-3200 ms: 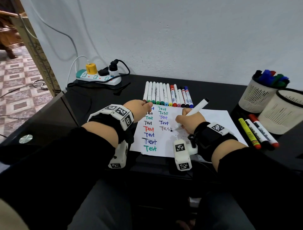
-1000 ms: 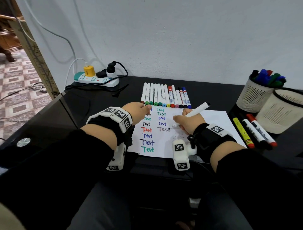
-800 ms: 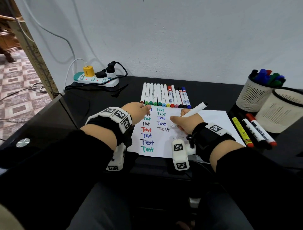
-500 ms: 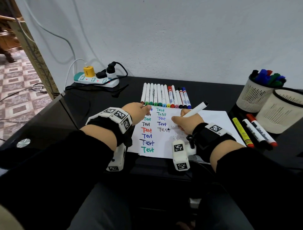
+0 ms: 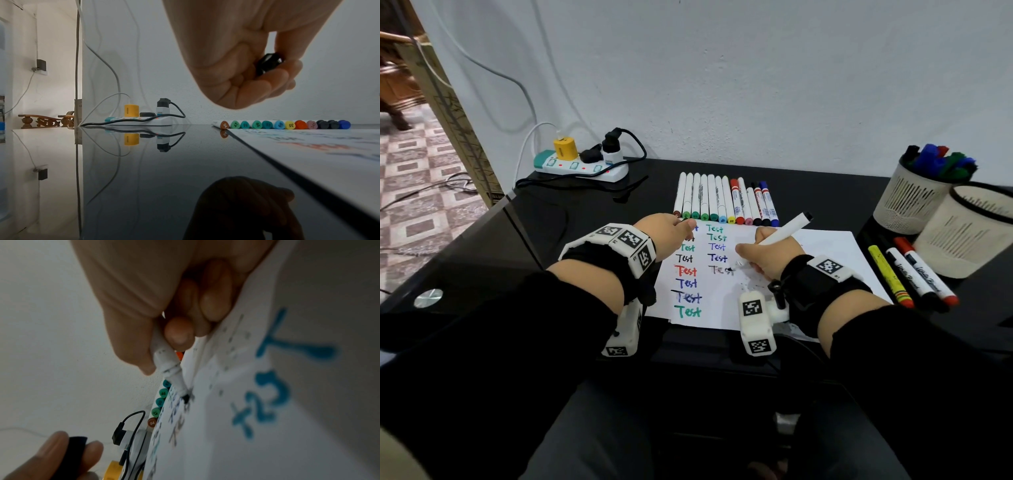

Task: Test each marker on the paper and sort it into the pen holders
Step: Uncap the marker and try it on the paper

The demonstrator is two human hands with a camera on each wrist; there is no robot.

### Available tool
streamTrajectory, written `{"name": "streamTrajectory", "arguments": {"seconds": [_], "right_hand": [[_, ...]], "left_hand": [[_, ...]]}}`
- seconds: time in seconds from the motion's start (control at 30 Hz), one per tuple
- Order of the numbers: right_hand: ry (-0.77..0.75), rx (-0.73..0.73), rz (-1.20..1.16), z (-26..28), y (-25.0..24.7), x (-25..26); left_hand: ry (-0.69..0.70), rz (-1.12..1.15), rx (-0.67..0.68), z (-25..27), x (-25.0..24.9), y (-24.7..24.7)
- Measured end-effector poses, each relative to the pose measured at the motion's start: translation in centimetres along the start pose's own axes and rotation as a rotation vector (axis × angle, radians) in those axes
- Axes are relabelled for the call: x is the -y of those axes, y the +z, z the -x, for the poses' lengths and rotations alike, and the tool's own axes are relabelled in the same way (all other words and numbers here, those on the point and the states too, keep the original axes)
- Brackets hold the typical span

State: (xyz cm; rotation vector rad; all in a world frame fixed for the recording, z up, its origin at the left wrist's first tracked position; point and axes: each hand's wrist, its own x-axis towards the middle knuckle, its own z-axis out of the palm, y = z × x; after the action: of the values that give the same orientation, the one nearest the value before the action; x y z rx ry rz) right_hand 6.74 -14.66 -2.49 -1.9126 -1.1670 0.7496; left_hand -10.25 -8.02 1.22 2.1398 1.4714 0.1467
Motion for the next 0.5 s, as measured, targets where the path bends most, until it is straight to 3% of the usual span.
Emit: {"name": "streamTrajectory", "arguments": {"seconds": [0.13, 0.33, 0.5], "right_hand": [[0.012, -0.048, -0.060, -0.09, -0.07, -0.04], [0.001, -0.003, -0.007, -0.15, -0.05, -0.18], [0.086, -0.056, -0.164, -0.32, -0.31, -0.18]], "left_hand": [[-0.004, 0.005, -0.012, -0.06, 0.14, 0.03], [0.005, -0.032, 0.002, 0.04, -0.10, -0.01], [0.003, 0.001, -0.006, -0.03, 0.14, -0.03]]}}
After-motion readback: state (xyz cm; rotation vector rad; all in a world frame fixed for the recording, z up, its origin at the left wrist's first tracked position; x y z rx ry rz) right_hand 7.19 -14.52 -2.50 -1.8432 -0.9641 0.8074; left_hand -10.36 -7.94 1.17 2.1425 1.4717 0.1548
